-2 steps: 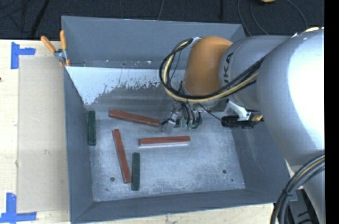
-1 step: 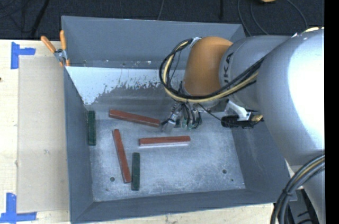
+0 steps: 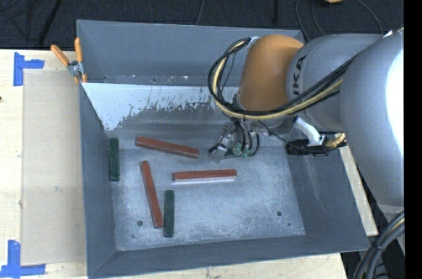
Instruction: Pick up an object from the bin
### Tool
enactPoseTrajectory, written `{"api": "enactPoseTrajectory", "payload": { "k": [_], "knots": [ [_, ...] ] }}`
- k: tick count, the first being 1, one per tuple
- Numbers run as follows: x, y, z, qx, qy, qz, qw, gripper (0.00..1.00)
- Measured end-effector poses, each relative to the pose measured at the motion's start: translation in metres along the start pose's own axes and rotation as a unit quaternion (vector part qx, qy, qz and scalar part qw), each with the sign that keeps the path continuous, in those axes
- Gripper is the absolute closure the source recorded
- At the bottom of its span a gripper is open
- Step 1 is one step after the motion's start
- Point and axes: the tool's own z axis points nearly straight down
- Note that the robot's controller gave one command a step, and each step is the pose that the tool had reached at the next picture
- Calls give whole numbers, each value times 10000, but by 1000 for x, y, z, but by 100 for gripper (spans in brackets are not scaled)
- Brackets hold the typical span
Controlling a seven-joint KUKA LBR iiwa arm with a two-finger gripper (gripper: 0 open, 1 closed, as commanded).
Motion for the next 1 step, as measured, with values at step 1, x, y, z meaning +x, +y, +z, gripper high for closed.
{"api": "enactPoseTrajectory", "payload": {
  "k": [1],
  "knots": [
    [1, -3, -13, 0, -2, 36, 10000, 100]
  ]
}}
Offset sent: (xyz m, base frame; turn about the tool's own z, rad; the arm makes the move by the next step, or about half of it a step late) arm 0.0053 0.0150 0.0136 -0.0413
